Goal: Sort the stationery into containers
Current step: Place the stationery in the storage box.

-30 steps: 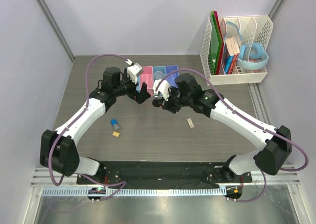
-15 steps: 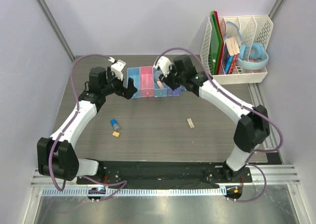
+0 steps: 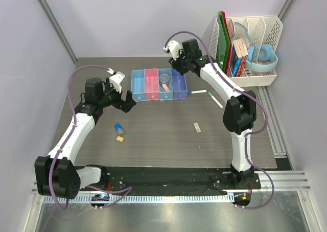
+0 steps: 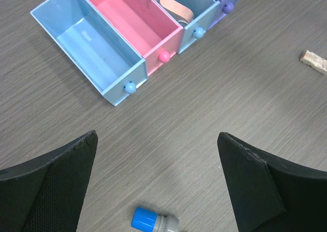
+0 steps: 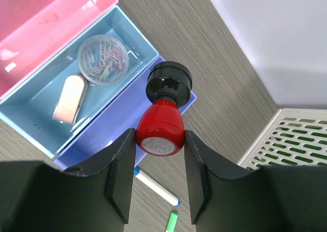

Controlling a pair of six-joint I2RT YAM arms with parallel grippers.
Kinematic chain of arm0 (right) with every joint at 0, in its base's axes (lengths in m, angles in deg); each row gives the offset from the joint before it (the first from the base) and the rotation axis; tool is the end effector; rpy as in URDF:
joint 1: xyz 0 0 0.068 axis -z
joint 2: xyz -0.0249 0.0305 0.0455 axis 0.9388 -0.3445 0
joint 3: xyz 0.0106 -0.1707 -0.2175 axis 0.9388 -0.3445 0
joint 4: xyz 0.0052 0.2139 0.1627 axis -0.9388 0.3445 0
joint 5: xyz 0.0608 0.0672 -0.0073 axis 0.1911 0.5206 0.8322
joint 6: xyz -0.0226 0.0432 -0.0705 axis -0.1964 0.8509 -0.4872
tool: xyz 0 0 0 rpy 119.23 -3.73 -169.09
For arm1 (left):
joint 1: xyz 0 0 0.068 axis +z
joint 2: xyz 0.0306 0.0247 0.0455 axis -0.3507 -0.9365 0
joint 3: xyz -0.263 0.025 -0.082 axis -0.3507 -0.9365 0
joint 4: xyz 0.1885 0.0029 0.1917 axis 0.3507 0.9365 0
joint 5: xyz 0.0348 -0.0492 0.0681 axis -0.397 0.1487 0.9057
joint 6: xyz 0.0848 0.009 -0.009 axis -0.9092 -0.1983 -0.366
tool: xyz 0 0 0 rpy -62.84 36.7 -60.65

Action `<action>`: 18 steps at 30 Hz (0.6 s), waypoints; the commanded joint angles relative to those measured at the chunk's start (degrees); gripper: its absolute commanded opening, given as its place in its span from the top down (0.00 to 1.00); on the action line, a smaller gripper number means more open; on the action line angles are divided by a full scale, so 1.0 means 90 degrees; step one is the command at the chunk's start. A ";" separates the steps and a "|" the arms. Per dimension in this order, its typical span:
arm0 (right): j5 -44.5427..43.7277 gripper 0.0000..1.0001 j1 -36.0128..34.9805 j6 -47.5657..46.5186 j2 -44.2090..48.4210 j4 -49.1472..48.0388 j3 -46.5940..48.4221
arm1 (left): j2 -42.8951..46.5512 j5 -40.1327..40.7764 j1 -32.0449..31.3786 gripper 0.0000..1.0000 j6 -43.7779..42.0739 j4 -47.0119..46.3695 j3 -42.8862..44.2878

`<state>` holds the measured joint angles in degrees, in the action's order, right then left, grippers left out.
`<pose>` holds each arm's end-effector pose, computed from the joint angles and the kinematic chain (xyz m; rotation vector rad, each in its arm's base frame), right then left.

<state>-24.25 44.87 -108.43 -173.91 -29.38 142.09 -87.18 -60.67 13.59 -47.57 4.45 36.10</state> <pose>0.4792 0.2295 0.2898 -1.0822 1.9144 0.0153 0.2982 -0.0748 0.2776 0.6270 1.9644 -0.5132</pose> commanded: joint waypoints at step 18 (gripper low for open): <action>0.0512 0.67 0.0196 -0.0313 -0.0679 0.0527 0.0366 | 0.0490 -0.0317 0.0097 0.00 -0.0342 0.0351 -0.0283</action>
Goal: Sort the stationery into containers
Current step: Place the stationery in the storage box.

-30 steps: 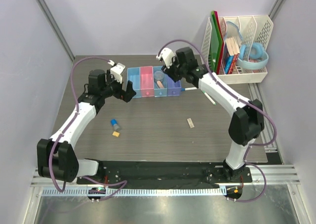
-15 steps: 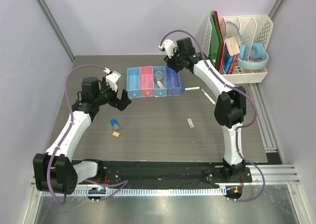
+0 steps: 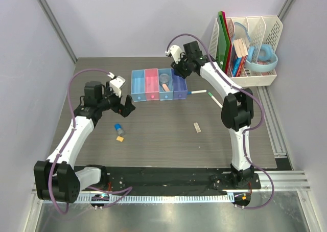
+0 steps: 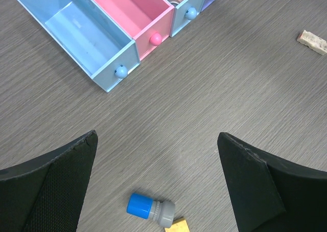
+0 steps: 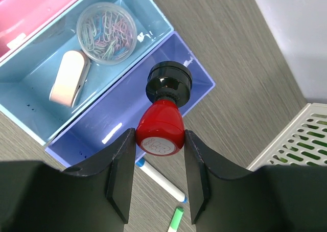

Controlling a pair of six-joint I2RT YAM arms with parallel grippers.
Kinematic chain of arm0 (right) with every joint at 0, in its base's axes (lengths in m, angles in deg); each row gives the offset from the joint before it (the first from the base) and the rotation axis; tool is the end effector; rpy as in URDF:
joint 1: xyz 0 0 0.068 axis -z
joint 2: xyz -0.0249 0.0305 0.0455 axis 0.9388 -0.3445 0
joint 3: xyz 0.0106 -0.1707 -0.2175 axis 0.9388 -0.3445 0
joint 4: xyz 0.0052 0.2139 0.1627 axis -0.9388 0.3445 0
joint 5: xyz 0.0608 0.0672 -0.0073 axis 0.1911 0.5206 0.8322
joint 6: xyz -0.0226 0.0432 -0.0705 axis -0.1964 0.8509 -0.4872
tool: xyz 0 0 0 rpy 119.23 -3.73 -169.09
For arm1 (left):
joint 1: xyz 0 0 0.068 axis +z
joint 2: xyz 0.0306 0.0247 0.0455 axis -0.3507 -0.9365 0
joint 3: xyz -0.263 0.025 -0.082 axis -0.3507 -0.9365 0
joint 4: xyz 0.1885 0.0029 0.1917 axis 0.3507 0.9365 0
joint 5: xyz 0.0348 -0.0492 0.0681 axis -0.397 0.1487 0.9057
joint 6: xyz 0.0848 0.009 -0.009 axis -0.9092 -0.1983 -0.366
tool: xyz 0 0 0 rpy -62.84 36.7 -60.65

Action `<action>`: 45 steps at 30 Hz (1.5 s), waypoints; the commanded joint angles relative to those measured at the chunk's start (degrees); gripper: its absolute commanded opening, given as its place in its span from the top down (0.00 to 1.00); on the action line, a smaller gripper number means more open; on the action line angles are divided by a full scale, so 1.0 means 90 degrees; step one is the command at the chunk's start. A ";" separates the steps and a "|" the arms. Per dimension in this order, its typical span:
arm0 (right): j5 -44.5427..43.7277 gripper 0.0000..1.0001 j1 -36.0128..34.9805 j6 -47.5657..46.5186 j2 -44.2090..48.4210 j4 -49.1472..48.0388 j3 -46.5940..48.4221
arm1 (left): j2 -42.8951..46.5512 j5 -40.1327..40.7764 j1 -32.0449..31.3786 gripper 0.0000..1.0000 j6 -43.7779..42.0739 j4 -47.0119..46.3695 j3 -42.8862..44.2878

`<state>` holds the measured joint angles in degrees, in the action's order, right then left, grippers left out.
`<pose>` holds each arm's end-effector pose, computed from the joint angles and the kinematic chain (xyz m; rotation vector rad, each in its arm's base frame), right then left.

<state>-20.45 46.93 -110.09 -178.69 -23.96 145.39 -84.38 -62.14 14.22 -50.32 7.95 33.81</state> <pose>0.4924 0.2197 0.2578 -1.1549 2.0044 0.0700 0.2822 -0.0713 0.2694 0.6717 1.9892 -0.5200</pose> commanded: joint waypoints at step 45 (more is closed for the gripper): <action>-0.1248 0.36 -0.0442 -0.1173 -0.0070 -0.0788 -0.0138 | -0.0153 -0.0467 0.0037 0.00 0.0032 -0.0311 -0.0194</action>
<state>-29.00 43.69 -118.64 -184.97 -27.80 144.45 -85.58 -64.61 14.29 -50.45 7.25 32.04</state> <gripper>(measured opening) 0.636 0.996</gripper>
